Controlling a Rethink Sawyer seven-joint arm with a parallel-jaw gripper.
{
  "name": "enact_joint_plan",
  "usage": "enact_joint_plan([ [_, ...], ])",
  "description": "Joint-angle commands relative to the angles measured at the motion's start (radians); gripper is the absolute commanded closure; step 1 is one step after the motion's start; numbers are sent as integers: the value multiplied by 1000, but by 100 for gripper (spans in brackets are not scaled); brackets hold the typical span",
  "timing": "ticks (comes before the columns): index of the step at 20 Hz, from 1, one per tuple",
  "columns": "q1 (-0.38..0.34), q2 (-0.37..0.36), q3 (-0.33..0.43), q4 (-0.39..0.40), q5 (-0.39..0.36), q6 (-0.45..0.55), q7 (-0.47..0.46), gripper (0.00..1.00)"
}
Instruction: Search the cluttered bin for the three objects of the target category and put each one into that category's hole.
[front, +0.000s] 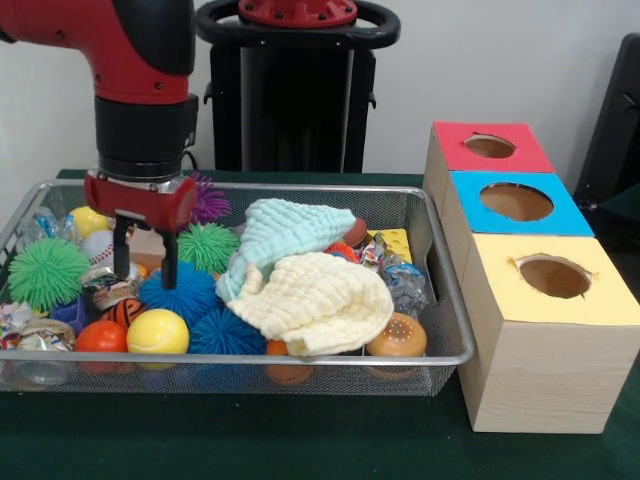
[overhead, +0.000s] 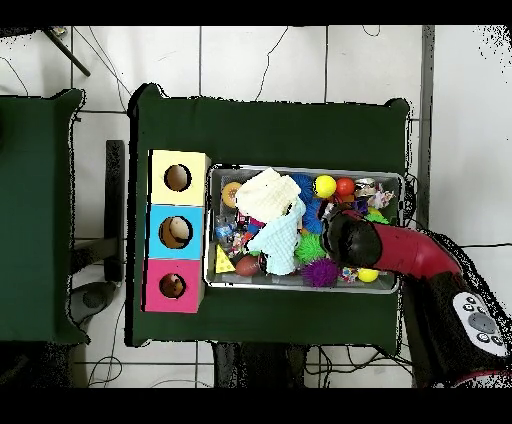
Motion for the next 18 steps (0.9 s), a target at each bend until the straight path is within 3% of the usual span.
enact_joint_plan([
  [1,-39,18,104,-8,-52,-26,-52,0],
  [13,-80,8,142,8,-69,-28,-68,0],
  [18,-50,26,107,-3,-100,-30,-62,0],
])
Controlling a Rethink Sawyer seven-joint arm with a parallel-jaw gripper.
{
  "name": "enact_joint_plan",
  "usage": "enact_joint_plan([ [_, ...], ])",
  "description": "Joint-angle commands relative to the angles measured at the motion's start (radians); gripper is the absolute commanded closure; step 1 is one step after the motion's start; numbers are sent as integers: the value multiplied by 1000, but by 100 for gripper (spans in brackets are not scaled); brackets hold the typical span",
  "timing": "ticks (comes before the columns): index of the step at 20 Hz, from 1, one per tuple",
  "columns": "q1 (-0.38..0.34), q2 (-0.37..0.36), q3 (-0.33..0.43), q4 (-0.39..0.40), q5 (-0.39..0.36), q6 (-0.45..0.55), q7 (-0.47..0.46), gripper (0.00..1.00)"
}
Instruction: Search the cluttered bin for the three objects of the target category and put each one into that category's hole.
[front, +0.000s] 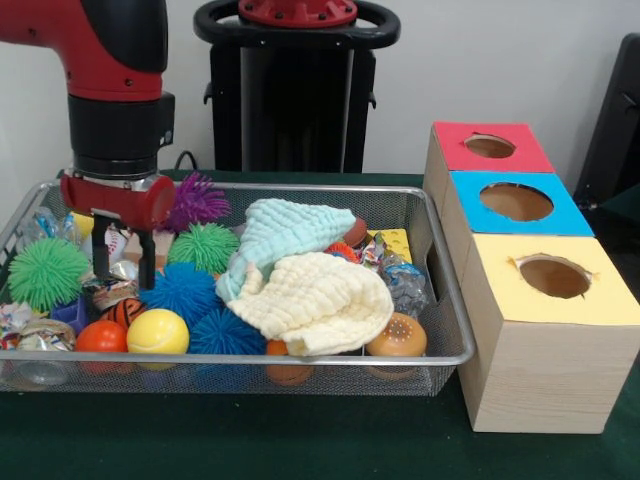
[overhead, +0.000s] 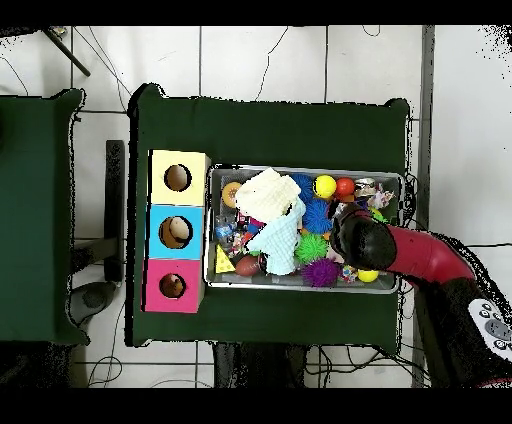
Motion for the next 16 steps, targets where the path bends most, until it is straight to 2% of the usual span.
enact_joint_plan([
  [1,24,37,52,-4,-92,-50,-44,0],
  [3,54,58,19,-6,-118,-96,-9,0],
  [7,82,77,-13,-23,-132,-120,25,0],
  [16,123,144,-87,-32,-173,-217,63,0],
])
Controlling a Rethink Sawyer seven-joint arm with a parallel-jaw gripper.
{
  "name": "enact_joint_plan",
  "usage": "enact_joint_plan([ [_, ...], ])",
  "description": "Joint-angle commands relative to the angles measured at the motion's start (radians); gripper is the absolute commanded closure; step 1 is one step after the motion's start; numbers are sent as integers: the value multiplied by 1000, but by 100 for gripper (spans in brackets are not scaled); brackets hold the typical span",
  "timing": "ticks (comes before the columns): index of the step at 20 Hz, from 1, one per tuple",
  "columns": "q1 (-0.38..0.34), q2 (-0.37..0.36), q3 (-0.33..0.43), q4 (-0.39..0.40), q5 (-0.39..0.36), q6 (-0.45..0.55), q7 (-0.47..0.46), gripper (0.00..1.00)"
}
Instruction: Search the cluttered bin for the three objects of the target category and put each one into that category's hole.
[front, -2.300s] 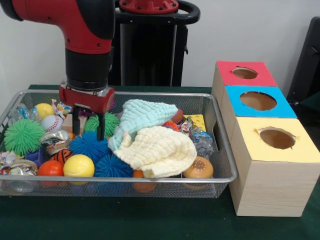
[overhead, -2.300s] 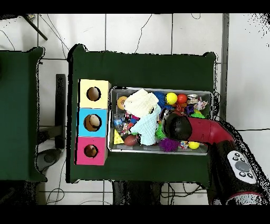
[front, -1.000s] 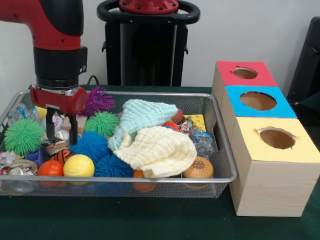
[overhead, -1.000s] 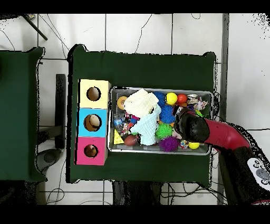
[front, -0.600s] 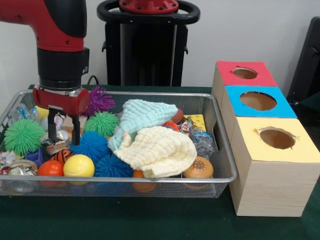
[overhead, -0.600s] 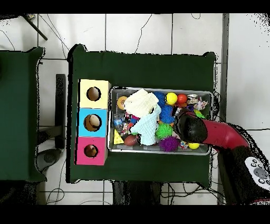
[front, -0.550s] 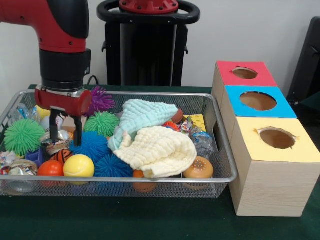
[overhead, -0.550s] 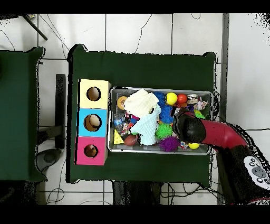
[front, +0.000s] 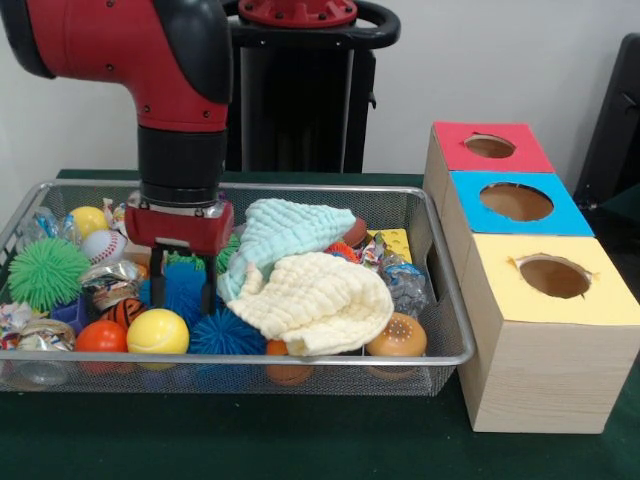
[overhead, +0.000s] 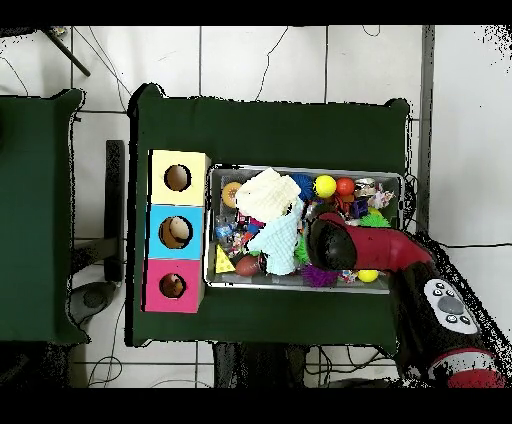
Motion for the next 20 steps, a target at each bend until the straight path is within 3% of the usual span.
enact_joint_plan([
  [1,22,86,-66,-32,-71,-87,68,0],
  [8,22,99,-82,-24,-60,-116,60,0],
  [16,-153,95,85,60,-79,-16,-64,0],
  [20,-189,104,103,83,-104,-13,-81,0],
])
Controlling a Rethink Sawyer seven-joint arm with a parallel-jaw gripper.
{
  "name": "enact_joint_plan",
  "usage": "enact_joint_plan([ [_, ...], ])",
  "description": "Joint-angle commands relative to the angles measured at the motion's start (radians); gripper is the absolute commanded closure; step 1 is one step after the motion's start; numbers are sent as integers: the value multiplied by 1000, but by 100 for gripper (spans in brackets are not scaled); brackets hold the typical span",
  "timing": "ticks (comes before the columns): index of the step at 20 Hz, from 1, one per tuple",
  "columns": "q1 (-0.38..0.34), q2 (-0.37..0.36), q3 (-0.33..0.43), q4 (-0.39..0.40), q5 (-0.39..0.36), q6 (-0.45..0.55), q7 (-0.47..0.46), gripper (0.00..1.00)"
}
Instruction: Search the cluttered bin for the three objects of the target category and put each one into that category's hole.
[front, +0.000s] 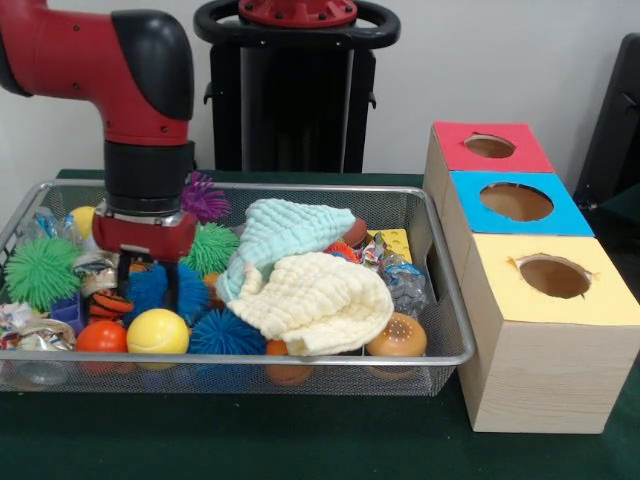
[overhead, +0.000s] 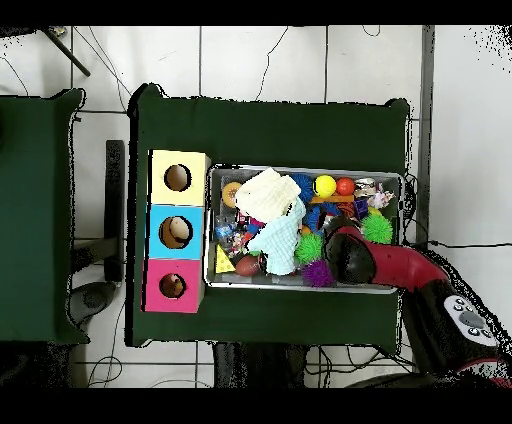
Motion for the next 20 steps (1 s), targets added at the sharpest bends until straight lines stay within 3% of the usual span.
enact_joint_plan([
  [1,-79,48,102,69,-98,71,-82,0],
  [20,-123,15,134,100,-129,113,-66,0],
])
